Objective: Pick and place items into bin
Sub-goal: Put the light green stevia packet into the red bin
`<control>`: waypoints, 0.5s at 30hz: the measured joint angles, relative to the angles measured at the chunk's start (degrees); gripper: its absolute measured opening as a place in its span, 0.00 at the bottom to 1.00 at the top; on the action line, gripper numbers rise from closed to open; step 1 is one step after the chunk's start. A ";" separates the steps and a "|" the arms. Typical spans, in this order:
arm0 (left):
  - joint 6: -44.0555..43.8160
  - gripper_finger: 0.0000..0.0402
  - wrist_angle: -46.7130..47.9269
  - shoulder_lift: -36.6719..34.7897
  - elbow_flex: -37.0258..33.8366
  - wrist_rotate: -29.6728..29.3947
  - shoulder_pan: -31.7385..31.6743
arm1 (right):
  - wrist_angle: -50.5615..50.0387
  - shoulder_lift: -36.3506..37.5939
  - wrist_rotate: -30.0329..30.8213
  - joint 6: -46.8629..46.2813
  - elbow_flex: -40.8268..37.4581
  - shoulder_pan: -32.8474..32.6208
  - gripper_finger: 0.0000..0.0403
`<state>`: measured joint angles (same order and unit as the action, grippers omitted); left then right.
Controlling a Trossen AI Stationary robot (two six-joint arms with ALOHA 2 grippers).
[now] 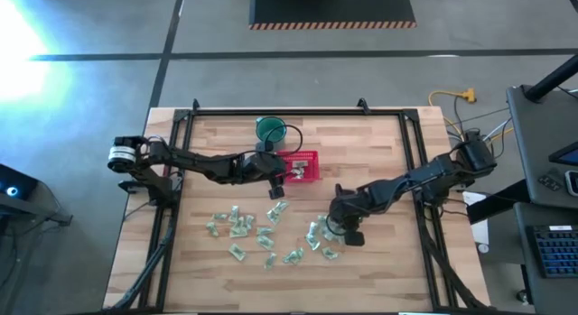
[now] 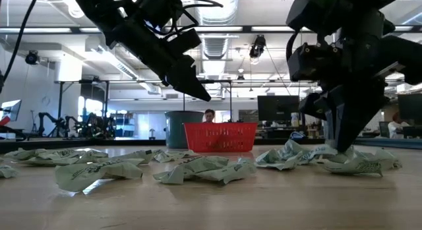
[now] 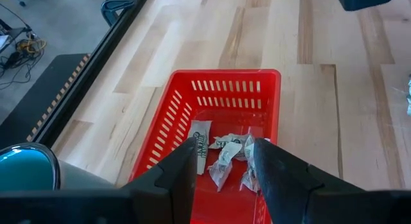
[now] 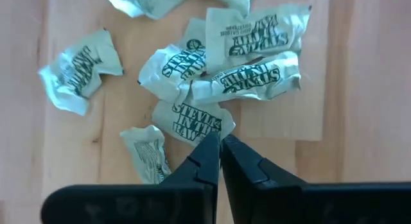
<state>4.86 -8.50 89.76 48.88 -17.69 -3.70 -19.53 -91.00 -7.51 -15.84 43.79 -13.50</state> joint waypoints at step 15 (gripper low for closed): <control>-0.01 0.34 1.96 0.00 0.00 0.02 1.21 | -1.04 14.89 28.03 7.01 0.00 0.96 0.02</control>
<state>4.85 -6.54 89.76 48.88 -17.67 -2.50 -20.56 -76.10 20.53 -8.82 43.79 -12.54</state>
